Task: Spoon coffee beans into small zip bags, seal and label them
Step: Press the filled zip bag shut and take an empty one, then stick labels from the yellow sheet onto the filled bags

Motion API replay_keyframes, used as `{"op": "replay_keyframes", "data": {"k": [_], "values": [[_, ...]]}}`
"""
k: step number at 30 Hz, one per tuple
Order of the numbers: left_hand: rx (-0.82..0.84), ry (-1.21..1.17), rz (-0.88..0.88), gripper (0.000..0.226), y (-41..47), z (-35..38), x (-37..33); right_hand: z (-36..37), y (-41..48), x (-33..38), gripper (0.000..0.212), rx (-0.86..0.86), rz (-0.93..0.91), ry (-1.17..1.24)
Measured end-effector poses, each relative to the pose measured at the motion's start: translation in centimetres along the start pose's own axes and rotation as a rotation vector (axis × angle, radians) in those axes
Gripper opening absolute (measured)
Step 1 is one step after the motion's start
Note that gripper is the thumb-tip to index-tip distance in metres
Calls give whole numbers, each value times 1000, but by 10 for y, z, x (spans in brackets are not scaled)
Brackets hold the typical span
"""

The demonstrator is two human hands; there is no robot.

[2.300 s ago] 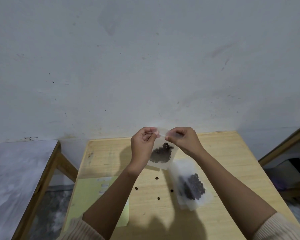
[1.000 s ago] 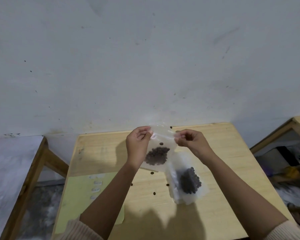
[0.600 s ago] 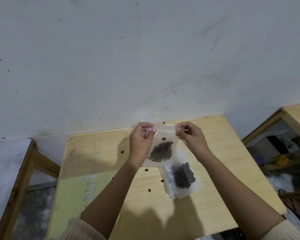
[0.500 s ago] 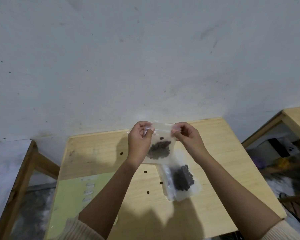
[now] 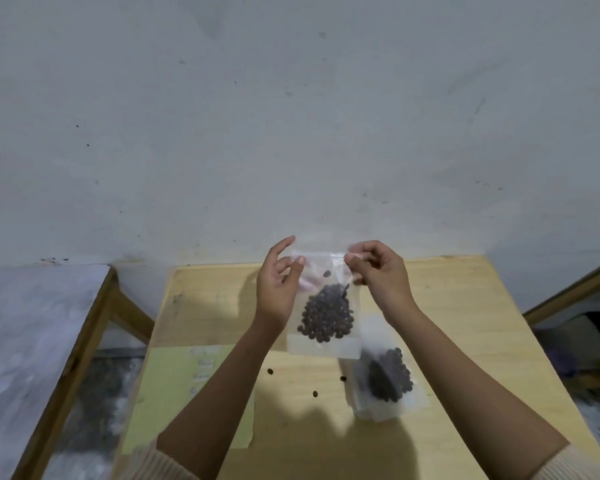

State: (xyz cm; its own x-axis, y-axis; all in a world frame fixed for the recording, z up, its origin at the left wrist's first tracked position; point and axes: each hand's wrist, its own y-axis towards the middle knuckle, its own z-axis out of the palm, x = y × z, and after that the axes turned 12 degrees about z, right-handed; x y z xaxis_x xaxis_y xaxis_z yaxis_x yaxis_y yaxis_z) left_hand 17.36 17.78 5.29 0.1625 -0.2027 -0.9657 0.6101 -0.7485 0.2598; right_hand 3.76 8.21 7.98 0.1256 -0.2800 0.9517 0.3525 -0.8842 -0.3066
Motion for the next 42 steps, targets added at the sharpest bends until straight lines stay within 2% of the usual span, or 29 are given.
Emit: {"op": "replay_keyframes", "data": {"k": [3, 6, 10, 14, 19, 24, 27, 31, 38, 42], "values": [[-82, 51, 48, 29, 3, -18, 4, 22, 12, -3, 11, 66, 32, -41], [-206, 129, 22, 29, 4, -42, 8, 48, 20, -10, 13, 168, 96, -35], [-382, 48, -49, 33, -2, -100, 17, 90, 22, -19, 10, 359, 167, -56], [-574, -7, -90, 38, -15, -162, 24, 126, 16, -54, 8, 440, 166, -300], [-721, 132, -92, 37, -38, -224, 32, 159, -7, -122, 10, 464, 135, -589], [-612, 162, -134, 37, -47, -275, 45, 195, -37, -160, 1, 291, 32, -644], [-552, 174, -162, 39, -52, -295, 56, 211, -45, -177, 11, 200, -11, -688], [-503, 114, -189, 33, -55, -304, 61, 219, -50, -183, 18, 220, -12, -767], [-440, 70, -190, 36, -53, -299, 64, 223, -50, -181, 22, 268, -36, -857], [-426, 85, -191, 37, -52, -296, 67, 225, -47, -176, 18, 283, 15, -891]]}}
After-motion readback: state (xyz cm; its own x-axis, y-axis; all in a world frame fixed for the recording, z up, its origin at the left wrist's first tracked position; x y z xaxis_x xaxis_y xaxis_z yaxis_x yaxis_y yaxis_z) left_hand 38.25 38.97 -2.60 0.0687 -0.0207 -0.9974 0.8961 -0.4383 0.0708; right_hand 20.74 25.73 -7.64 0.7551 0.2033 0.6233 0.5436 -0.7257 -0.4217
